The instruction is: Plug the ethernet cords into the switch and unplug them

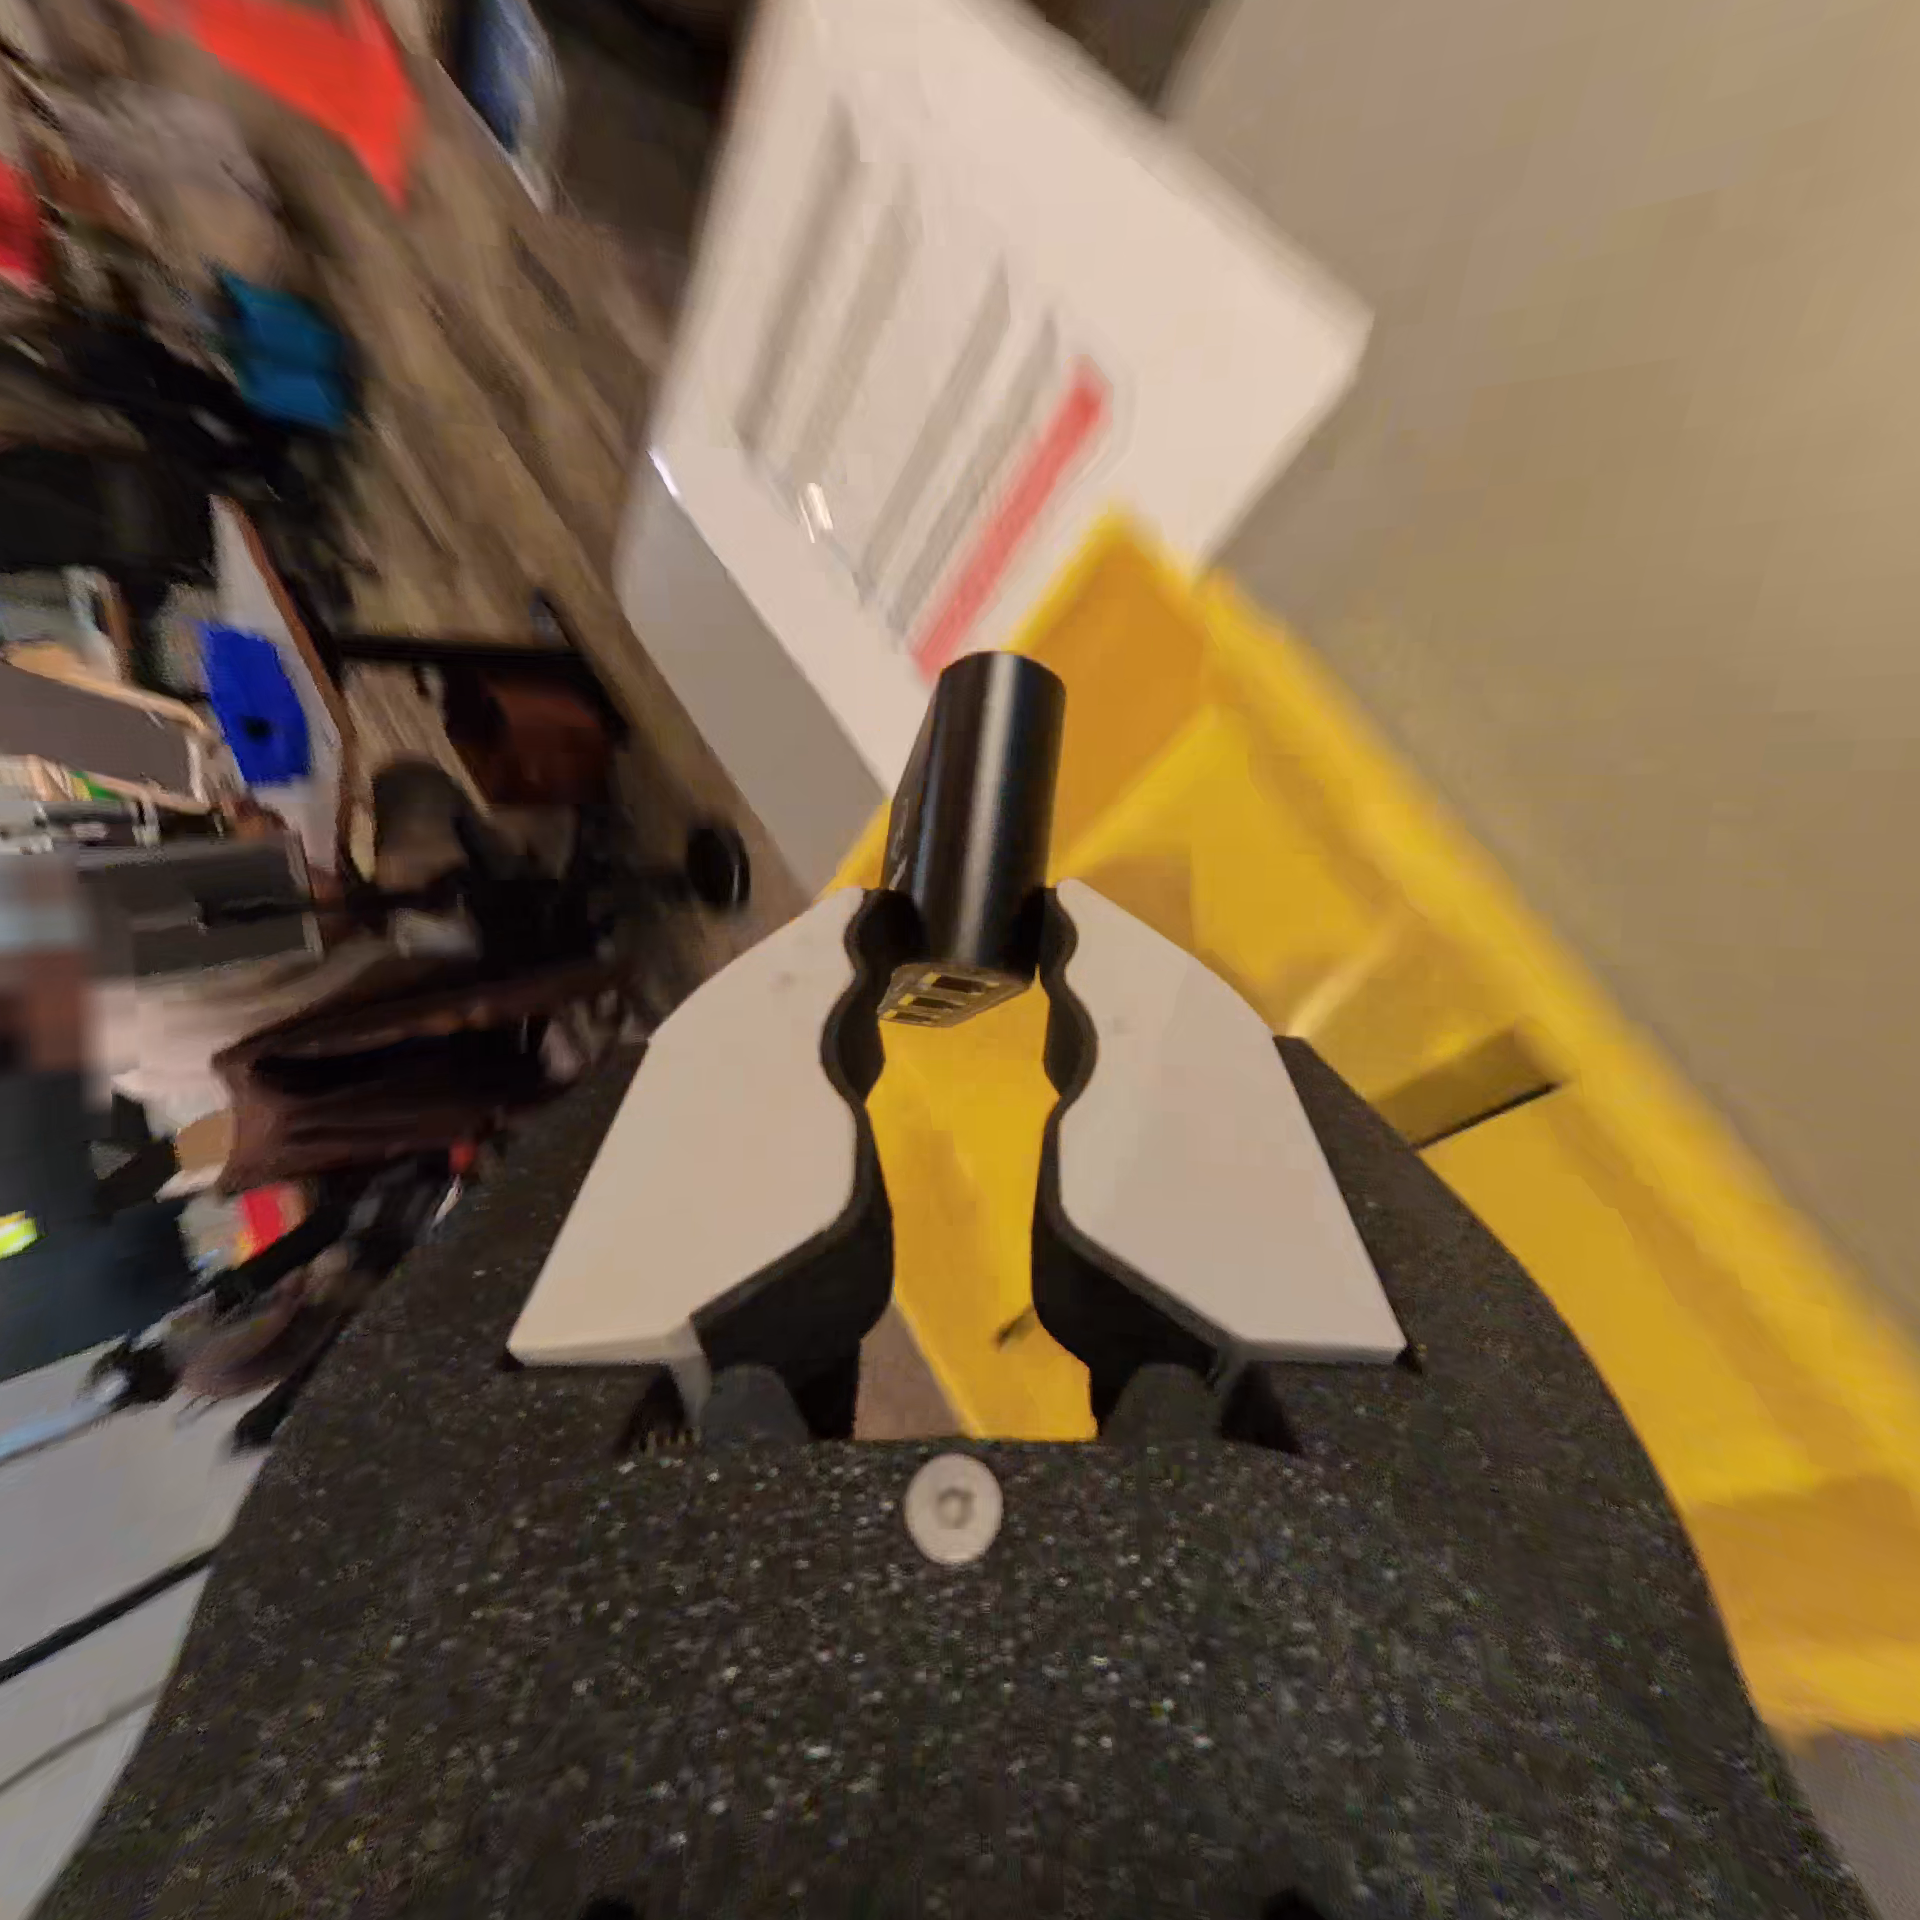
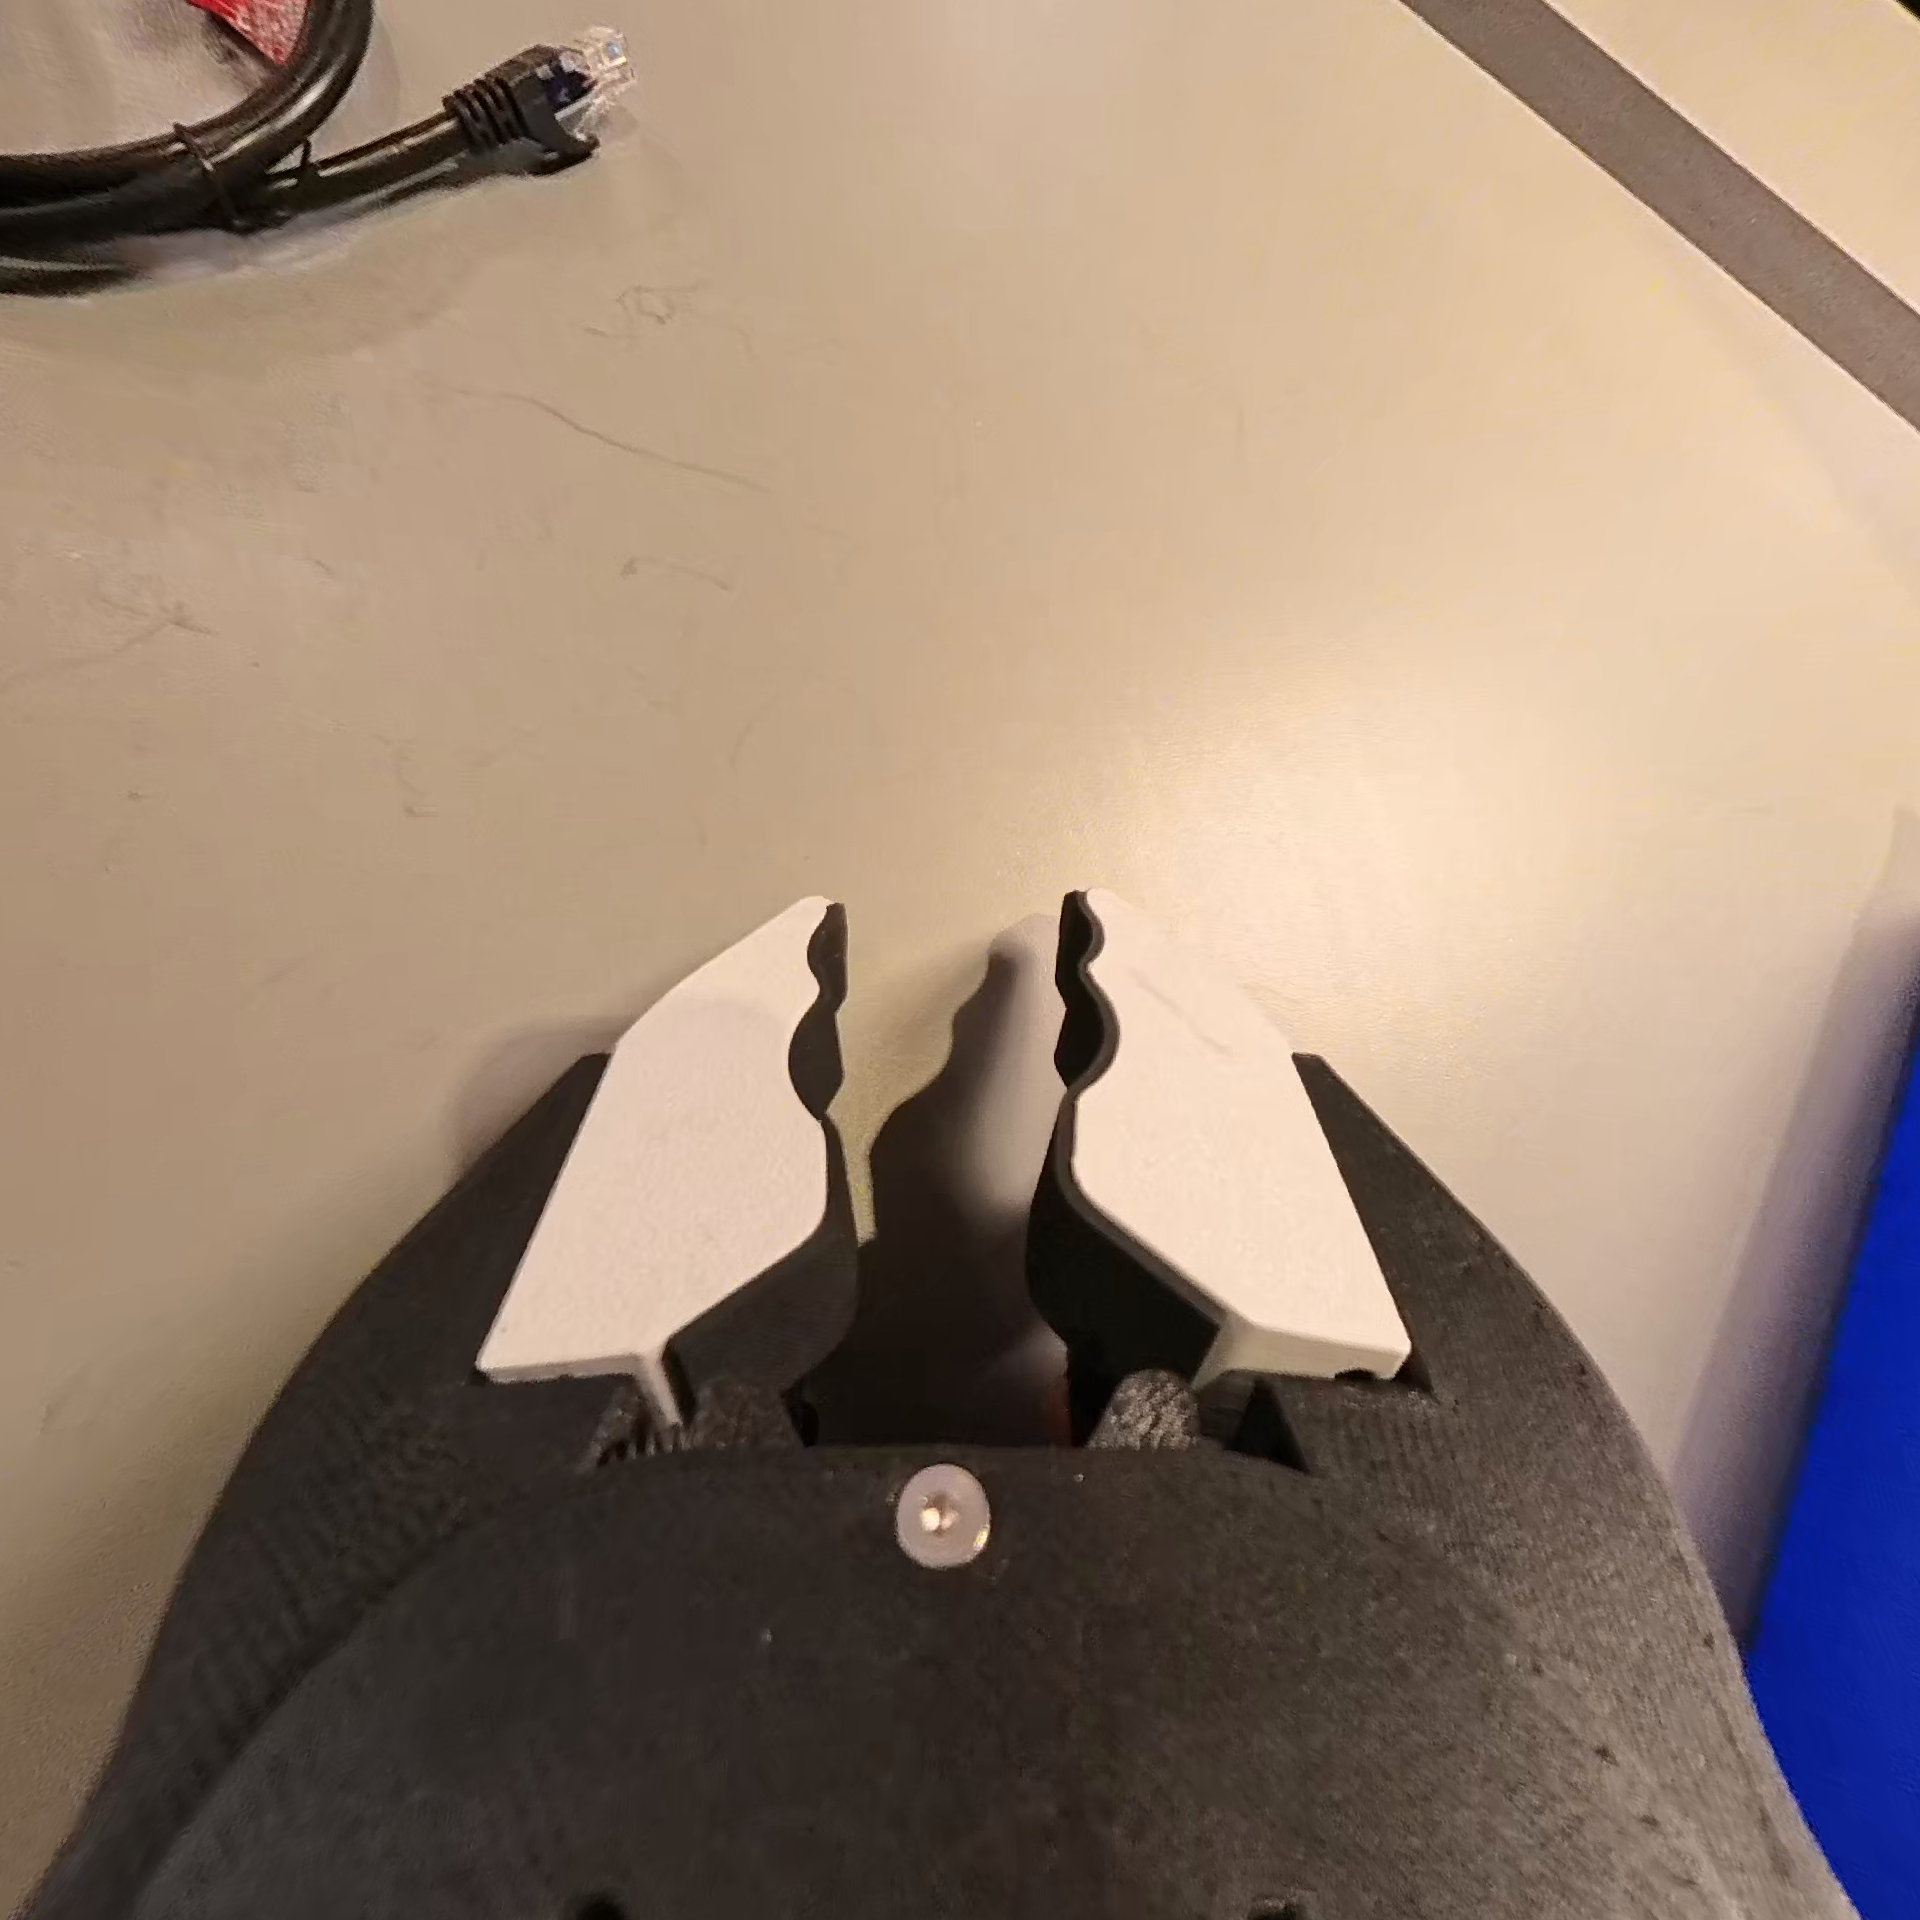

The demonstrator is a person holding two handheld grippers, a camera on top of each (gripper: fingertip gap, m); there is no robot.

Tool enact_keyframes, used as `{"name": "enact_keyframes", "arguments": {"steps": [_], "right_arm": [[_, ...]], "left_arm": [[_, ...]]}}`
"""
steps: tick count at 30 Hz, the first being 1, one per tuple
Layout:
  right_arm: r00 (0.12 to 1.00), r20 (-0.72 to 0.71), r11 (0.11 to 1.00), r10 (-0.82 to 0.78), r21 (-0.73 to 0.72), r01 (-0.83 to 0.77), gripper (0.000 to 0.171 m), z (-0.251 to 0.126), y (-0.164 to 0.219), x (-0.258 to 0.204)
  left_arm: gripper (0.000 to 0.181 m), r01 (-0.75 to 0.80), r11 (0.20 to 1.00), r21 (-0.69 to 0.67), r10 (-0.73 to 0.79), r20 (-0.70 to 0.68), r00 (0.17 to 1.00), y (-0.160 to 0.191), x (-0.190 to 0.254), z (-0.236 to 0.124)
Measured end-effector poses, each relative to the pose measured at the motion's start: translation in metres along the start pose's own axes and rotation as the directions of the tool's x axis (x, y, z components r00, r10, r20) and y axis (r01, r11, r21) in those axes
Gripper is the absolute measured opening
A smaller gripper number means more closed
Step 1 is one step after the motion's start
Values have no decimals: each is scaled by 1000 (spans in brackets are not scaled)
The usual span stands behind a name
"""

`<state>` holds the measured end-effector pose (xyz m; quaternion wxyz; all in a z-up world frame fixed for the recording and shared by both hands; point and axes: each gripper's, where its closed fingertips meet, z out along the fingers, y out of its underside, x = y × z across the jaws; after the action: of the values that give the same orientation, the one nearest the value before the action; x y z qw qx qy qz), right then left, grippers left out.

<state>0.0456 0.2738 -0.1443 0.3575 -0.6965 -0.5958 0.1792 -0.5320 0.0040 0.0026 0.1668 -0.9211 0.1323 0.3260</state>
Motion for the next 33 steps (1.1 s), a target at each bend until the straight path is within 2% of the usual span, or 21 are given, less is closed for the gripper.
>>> {"name": "enact_keyframes", "arguments": {"steps": [1, 2, 4, 6, 10, 12, 14, 16, 17, 22, 27, 30, 33], "right_arm": [[1000, 2, 1000, 2, -1, -2, 39, 0, 0, 0], [1000, 3, 1000, 3, -1, -3, 39, 0, 0, 0], [1000, 2, 1000, 4, -2, -4, 40, 1, -1, 0], [1000, -3, 1000, 6, -2, -6, 40, 2, -2, 1], [1000, -30, 1000, -2, 3, 2, 41, 2, -3, 3], [998, -54, 1000, -22, 10, 22, 41, 1, -4, 4], [996, -76, 999, -46, 19, 48, 41, 1, -6, 4], [994, -85, 997, -68, 26, 71, 40, 2, -8, 2], [993, -83, 996, -79, 34, 82, 40, 3, -11, 0], [985, 26, 977, -169, 136, 164, 41, 14, -57, -31], [912, 163, 883, -375, 362, 298, 51, 20, -128, -83], [871, 243, 837, -427, 470, 279, 68, 27, -152, -109], [849, 295, 799, -438, 562, 216, 69, 27, -157, -127]], "left_arm": [[28, 56, 990, 131, -58, 10, 998, -28, 2, -22], [28, 111, 956, 270, -111, -17, 994, -58, 11, -44], [27, 210, 833, 512, -160, -140, 977, -117, 44, -85], [27, 306, 682, 664, -137, -295, 946, -168, 88, -116], [26, 508, 421, 751, 12, -565, 825, -240, 175, -142], [25, 589, 345, 731, 97, -652, 752, -261, 209, -141], [25, 657, 342, 672, 130, -726, 675, -273, 235, -129], [25, 679, 417, 604, 120, -777, 618, -279, 258, -111], [25, 665, 446, 599, 126, -778, 616, -280, 267, -106], [25, 588, 474, 655, 168, -723, 670, -282, 288, -107], [25, 475, 449, 757, 264, -620, 739, -282, 309, -121], [26, 406, 410, 816, 345, -551, 760, -280, 326, -134], [26, 364, 379, 851, 391, -504, 770, -280, 337, -143]]}}
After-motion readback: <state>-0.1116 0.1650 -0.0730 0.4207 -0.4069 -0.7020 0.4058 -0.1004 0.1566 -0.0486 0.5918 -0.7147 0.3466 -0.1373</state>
